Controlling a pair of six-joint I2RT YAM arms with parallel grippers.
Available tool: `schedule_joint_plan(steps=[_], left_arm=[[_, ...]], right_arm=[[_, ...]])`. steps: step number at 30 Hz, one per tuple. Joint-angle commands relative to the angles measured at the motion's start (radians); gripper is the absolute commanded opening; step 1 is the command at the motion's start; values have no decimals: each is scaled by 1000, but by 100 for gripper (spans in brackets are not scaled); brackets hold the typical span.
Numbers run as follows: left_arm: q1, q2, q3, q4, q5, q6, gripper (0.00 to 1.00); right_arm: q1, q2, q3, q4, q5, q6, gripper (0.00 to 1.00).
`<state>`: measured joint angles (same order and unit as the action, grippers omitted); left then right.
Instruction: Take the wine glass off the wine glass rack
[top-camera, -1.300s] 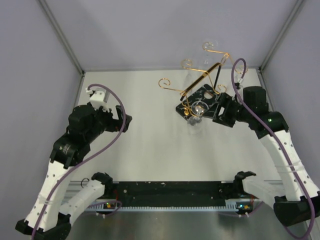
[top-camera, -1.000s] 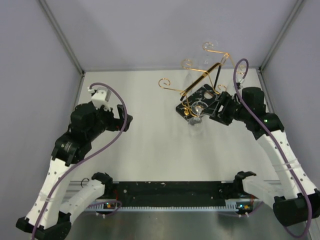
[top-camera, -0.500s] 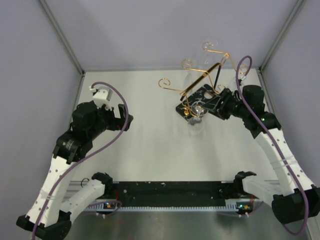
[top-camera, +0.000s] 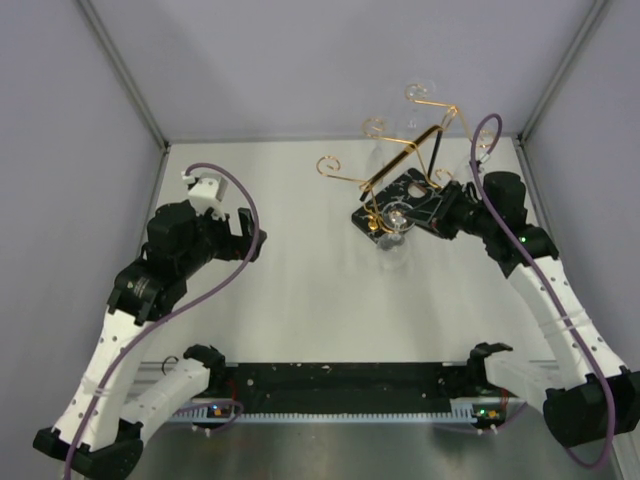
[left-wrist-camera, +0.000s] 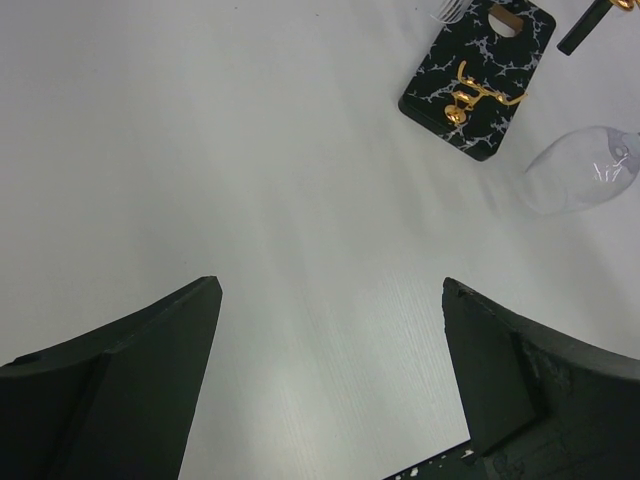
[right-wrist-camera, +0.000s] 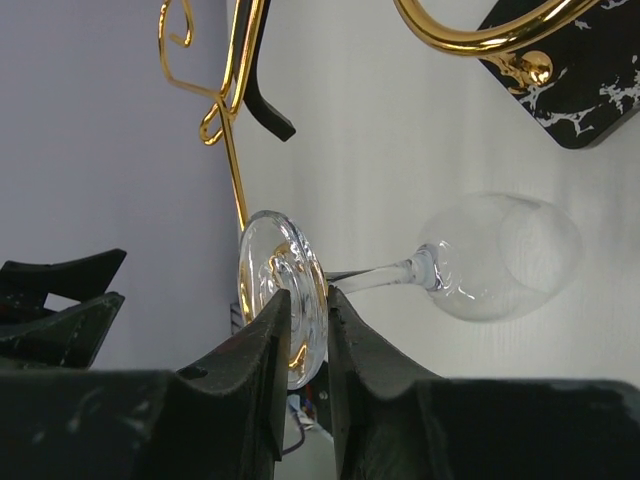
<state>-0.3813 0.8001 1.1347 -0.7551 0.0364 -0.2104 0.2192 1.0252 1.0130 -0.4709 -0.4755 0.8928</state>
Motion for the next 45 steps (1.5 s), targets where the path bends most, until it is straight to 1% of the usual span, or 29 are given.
schedule_joint_plan(steps=[1,2,4,5,22,28,35,45], left_arm=[[-1,-2,-1,48,2,5,97],[-1,-2,-3,46,2,5,97],[-1,-2,-1,45,-3,3,97],[-1,-2,-3,43,-1,3,97],[-2,-9,-7,40,2,-6,97],[-1,-13,-10,39,-1,-7,97],[-1,-16,-18,39,2,-7,97],[-2,-21,-19,39,3,-12,97]], right_arm=[[-7,-14,9,55,-32,12,16],[-7,-14,10,54,-34,12,13],[-7,-19,16,54,-41,14,3],[-7,-23,19,54,-46,15,0],[-7,-54,79,40,-81,29,0],[-7,-65,46,132,-87,100,0],[-9,-86,-46,259,-113,216,0],[-9,-106,-53,258,-153,233,0]])
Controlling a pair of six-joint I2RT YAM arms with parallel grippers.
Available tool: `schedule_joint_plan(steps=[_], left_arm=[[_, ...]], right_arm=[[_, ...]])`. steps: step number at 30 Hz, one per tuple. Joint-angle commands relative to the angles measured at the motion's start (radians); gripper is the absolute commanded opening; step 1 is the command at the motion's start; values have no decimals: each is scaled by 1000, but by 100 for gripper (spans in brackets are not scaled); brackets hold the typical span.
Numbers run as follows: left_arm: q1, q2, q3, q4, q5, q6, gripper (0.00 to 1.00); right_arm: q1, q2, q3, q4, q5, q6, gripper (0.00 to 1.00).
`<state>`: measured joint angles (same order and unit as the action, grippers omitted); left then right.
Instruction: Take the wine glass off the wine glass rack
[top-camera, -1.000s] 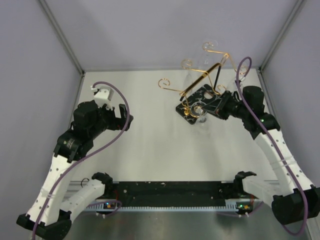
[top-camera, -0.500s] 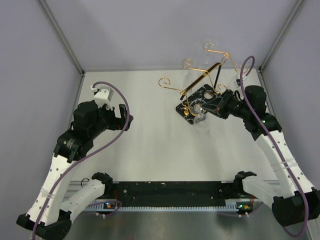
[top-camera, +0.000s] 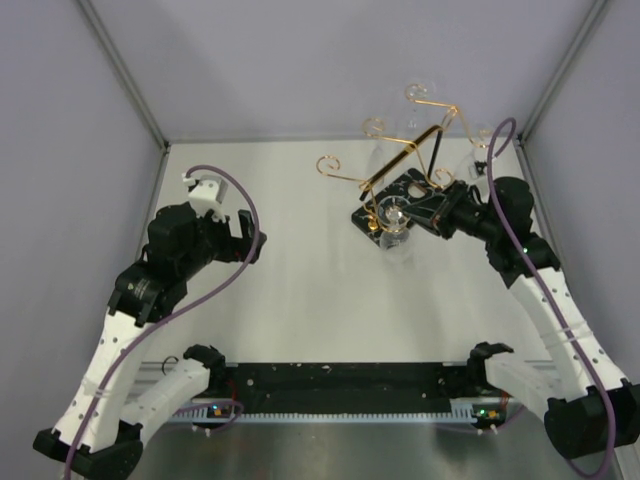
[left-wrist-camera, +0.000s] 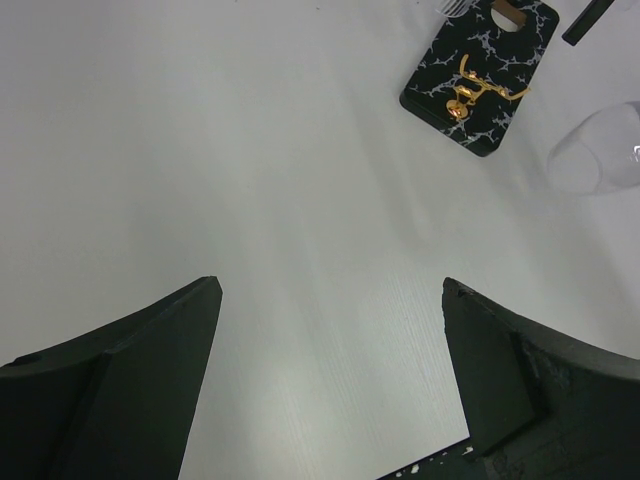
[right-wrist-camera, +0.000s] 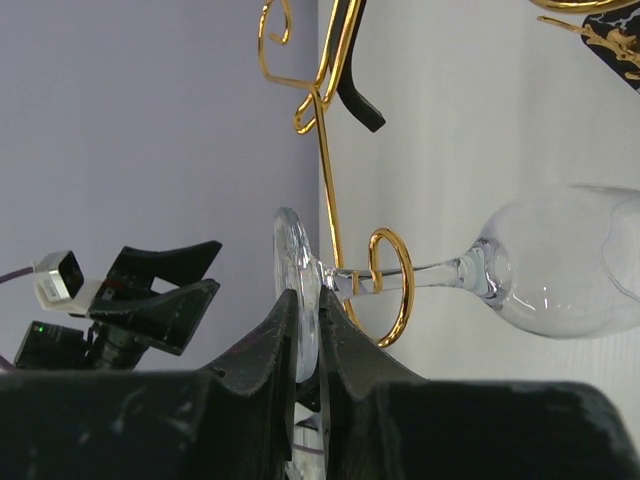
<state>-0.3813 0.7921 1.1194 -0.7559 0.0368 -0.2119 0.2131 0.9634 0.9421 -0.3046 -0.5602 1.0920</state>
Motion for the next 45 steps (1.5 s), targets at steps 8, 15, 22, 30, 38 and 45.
schedule_joint_plan(steps=[8,15,22,30,38,45], left_arm=[[-2,-17,-9,38,0,-11,97],[-1,-21,-6,36,6,-15,96],[-1,-19,-6,36,11,-18,96],[-2,-25,-6,33,8,-18,96],[-1,-21,-3,35,11,-20,96],[-2,-14,-20,61,54,-29,96]], right_arm=[[-1,-86,26,33,-87,13,0],[-1,-109,-2,22,-93,14,0],[-1,-78,-22,111,-78,55,0],[-1,-9,-29,248,-75,101,0],[0,58,-8,324,-8,118,0],[-21,109,32,386,94,114,0]])
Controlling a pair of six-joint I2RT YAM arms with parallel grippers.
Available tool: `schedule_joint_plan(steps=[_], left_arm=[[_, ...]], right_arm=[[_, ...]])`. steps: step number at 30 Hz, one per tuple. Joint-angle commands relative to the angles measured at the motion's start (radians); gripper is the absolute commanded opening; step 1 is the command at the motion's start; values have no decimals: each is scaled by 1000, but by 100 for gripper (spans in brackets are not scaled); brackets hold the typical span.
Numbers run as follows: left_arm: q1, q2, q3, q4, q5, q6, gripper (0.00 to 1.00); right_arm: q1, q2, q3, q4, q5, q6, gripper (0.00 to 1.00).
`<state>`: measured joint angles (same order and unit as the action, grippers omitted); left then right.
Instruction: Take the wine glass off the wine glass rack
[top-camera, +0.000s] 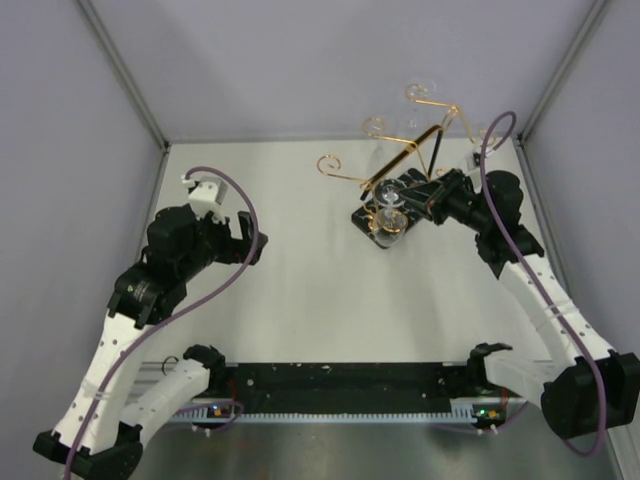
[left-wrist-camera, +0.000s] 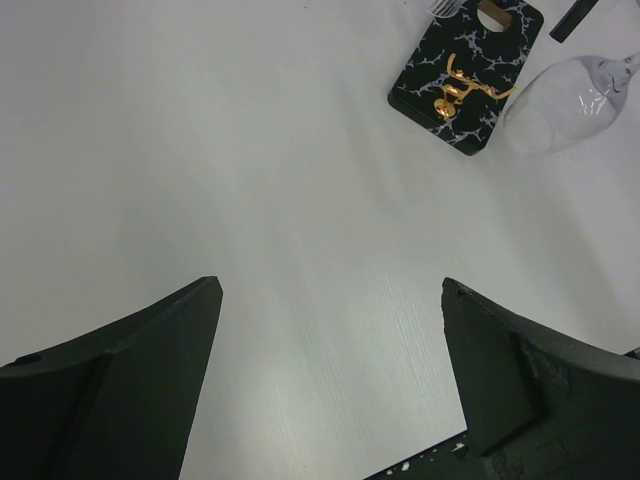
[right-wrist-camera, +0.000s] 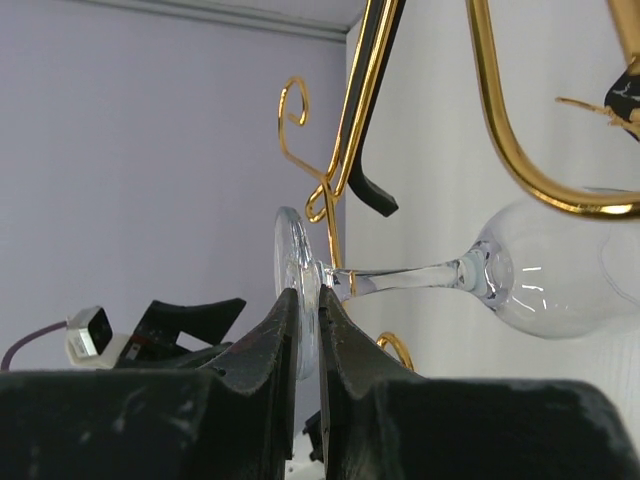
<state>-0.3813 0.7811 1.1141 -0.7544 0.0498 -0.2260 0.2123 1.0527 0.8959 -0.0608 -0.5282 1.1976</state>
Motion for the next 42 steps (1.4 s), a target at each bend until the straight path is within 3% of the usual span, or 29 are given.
schedule_joint_plan(steps=[1,8,16,26,35,42], left_arm=[[-2,-3,-17,64,50,-16,96],[-1,3,-7,73,128,-30,97],[-1,40,10,76,223,-125,98],[-1,-31,-106,291,487,-274,98],[-2,-31,-250,610,663,-556,98],[-1,-3,-273,794,720,-769,97]], right_arm=[[-28,35,101,144,60,10,0],[-106,63,227,24,42,-32,0],[-182,-69,138,-76,-42,-59,0],[-205,-263,118,-315,-124,-116,0],[-186,-370,142,-303,-300,13,0],[-107,-315,238,-87,-372,198,0]])
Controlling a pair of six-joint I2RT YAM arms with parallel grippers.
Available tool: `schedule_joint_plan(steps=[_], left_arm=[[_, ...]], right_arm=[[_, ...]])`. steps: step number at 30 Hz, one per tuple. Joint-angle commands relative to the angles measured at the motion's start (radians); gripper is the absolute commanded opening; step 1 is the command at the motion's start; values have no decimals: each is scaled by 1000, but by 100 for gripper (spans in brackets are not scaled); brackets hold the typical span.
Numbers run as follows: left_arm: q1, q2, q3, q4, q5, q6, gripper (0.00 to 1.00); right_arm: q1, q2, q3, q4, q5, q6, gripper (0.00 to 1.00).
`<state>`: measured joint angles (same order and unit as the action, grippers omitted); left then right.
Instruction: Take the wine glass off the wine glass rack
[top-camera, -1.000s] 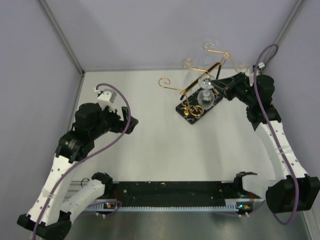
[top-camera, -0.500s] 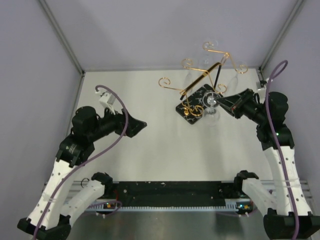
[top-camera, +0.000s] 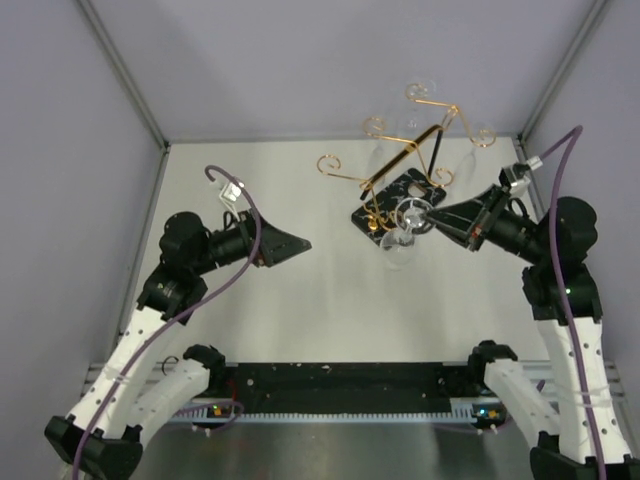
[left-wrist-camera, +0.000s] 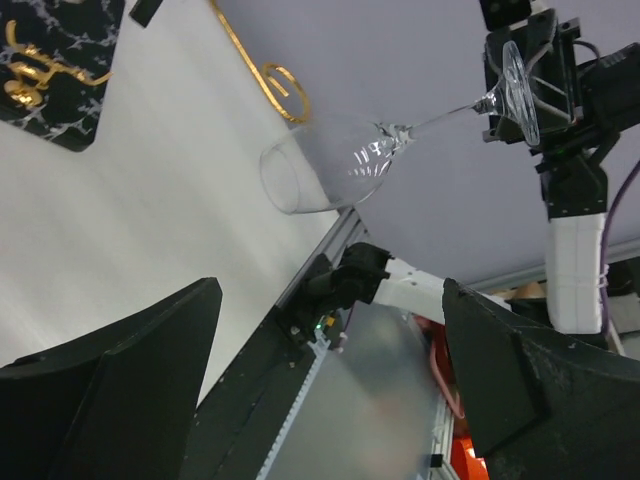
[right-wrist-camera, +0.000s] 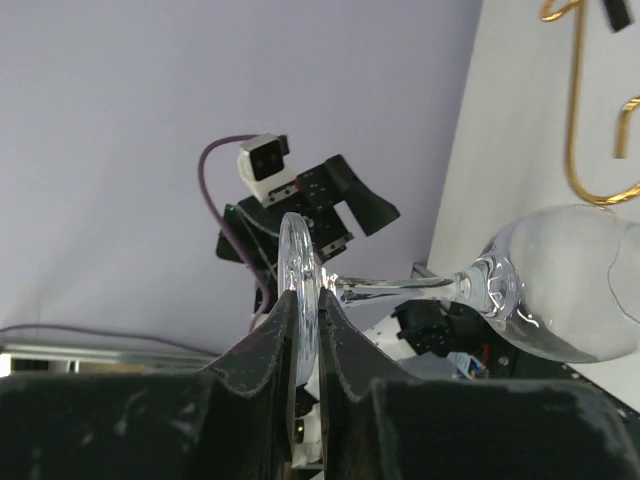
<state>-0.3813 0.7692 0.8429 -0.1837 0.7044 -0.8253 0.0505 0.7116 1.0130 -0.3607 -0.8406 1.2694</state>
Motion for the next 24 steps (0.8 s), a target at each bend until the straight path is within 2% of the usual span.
schedule_joint_plan(steps=[1,5,10,13,15,17,24], left_arm=[[-1,10,-4,245,70,-193,97],[-2,24,-7,315,96,-279,96],[1,36,-21,389,109,-360,96],[-1,48,-80,554,116,-492,96],[1,65,-132,762,112,-630,95],[-1,87,-166,902,104,-730,94],[-2,137,-148,1062,75,-840,93]], right_arm=[[78,40,140,230,-51,145,0],[202,101,234,273,23,157,0],[276,195,372,318,61,166,0],[295,232,429,351,61,188,0],[308,249,458,394,64,208,0],[324,261,487,413,69,212,0],[370,284,544,422,86,212,0]])
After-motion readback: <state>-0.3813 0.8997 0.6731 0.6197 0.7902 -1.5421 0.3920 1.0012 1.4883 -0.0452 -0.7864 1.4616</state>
